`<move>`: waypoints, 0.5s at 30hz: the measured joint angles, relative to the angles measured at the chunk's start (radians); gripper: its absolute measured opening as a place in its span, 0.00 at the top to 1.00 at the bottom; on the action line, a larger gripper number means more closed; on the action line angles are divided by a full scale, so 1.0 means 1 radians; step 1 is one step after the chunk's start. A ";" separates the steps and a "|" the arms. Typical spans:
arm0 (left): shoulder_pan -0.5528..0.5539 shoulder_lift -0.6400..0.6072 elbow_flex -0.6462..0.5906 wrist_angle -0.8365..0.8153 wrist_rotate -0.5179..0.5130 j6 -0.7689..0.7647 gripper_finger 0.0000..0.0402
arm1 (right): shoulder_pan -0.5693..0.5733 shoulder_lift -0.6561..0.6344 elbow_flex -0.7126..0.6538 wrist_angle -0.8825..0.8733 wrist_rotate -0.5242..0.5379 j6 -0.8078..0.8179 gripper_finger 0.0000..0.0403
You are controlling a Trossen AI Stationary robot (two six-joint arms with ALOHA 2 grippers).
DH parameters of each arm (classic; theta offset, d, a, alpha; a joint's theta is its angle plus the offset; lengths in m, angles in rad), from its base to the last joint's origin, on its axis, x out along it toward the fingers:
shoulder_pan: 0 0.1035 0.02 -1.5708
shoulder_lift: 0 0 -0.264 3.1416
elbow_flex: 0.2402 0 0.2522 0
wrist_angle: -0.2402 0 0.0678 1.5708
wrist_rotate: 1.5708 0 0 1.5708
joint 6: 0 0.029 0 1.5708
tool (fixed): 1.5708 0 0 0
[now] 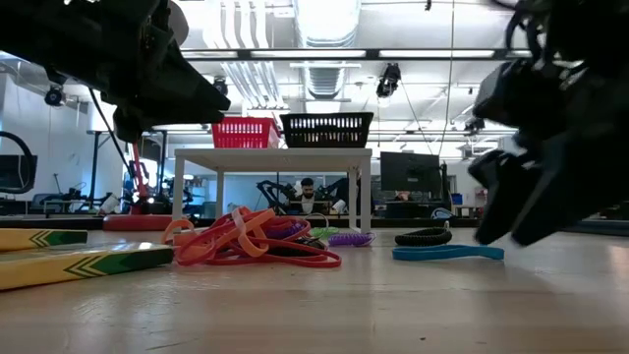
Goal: Pick & Place Office Desk Supplies
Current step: Put the blue rubber band into the black bin on the shelf
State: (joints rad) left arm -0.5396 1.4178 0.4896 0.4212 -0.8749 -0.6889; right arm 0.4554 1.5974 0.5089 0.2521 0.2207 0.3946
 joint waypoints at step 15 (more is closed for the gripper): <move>0.000 0.000 0.000 -0.010 0.003 -0.019 0.70 | 0.018 0.111 0.059 0.053 0.024 -0.039 0.68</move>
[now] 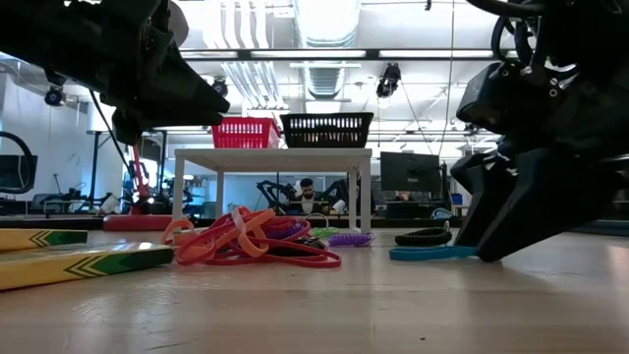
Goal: Pick & Place Office Desk Supplies
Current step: Put the blue rubber band into the black bin on the shelf
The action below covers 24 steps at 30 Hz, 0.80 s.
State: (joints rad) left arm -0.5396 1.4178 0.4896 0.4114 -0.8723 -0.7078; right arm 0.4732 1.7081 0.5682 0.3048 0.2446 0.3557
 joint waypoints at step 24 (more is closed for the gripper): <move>0.011 0.000 0.000 -0.009 -0.003 0.000 0.70 | -0.053 -0.419 -0.005 -0.052 -0.018 -0.233 0.97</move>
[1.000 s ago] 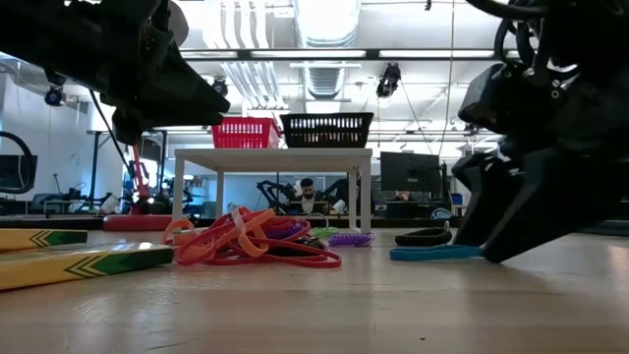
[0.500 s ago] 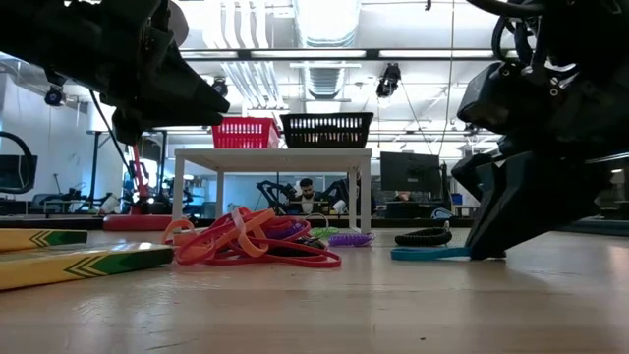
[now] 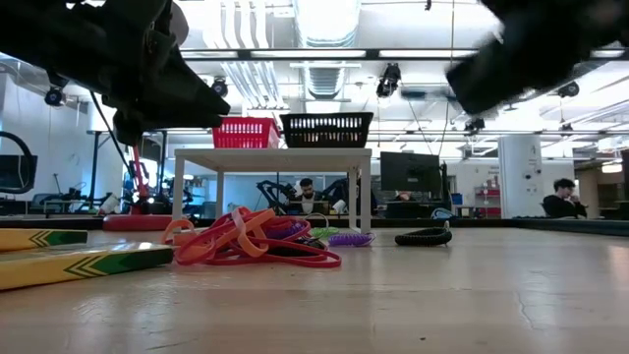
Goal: Pick & Place Office Desk Supplies
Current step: Put the blue rubber band into the black bin on the shelf
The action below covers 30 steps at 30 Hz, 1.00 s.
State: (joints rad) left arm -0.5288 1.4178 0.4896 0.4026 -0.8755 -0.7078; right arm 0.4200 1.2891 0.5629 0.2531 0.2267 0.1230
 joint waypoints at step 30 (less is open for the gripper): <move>0.001 0.000 -0.005 -0.012 0.000 0.000 0.70 | -0.663 0.290 0.833 -0.819 0.014 -0.137 0.97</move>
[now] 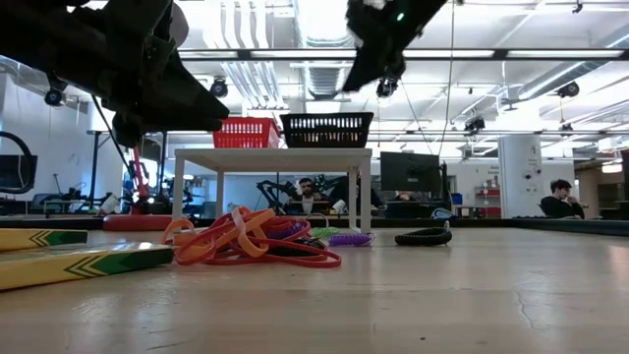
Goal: Pick & Place Office Desk Supplies
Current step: Put the blue rubber band into the black bin on the shelf, then put the yellow crayon box into the red bin on the shelf
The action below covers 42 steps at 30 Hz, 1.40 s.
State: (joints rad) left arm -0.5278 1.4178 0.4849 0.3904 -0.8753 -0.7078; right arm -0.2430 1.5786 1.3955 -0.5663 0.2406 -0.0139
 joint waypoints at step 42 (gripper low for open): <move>0.000 0.000 0.000 0.000 0.004 0.006 0.70 | 0.142 -0.342 -0.341 0.039 -0.109 0.035 0.68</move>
State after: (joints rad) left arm -0.5278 1.4178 0.4850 0.3905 -0.8715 -0.7015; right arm -0.1009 1.2365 1.0541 -0.5269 0.1315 0.0207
